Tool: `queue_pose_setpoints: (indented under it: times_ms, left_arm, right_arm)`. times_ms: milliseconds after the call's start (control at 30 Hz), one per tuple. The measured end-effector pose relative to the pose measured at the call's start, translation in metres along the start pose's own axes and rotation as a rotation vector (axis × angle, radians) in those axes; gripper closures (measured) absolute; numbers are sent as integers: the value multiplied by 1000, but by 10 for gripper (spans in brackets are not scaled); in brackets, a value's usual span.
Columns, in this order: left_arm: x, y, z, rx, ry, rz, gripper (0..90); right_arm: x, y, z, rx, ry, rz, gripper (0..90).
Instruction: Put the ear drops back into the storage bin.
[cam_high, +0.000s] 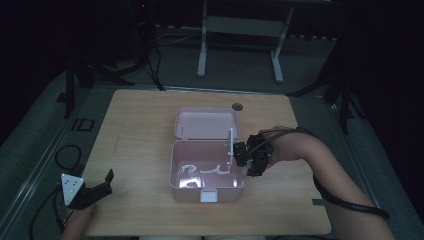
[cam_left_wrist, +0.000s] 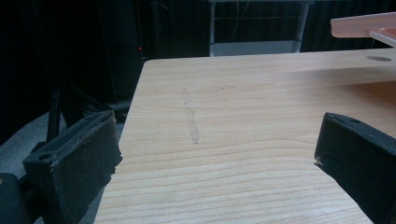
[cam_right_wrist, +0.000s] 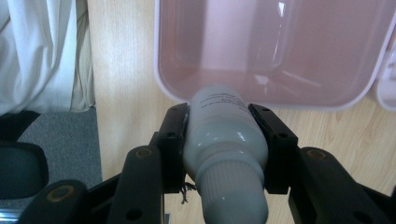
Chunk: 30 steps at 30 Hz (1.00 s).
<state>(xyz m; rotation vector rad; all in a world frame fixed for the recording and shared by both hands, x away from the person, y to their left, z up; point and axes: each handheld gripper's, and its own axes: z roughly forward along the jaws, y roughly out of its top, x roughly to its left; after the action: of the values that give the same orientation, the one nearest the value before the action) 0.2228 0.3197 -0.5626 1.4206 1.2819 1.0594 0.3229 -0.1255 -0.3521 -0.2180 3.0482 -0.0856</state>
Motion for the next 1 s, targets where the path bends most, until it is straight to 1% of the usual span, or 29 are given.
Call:
queue_pose_setpoints:
  times_ms: [300, 333, 400, 500, 600, 667, 700, 833, 1000]
  left_arm:
    - [0, 0, 0, 0, -2, 2, 3]
    - [0, 0, 0, 0, -1, 2, 3]
    - [0, 0, 0, -1, -2, 0, 3]
    - [0, 0, 0, 0, -2, 0, 3]
    - [0, 0, 0, -1, -3, 0, 3]
    - [0, 0, 0, -1, -2, 0, 4]
    - [0, 0, 0, -1, -2, 0, 4]
    - [0, 0, 0, -1, -3, 1, 3]
    - [0, 0, 0, -1, -3, 1, 3]
  right_arm:
    - [-7, 21, 6, -7, -18, -41, 595]
    - [-8, 23, 7, -12, -14, -37, 595]
    - [-10, 25, 11, -11, -21, -40, 595]
    - [-13, 30, 21, -1, -15, -44, 595]
    - [-16, 33, 30, -6, -14, -46, 595]
    - [-17, 34, 33, -8, -14, -46, 595]
    - [-18, 35, 41, -7, -10, -54, 595]
    - [-21, 37, 56, 0, -5, -54, 595]
    - [-24, 40, 74, -5, -2, -41, 595]
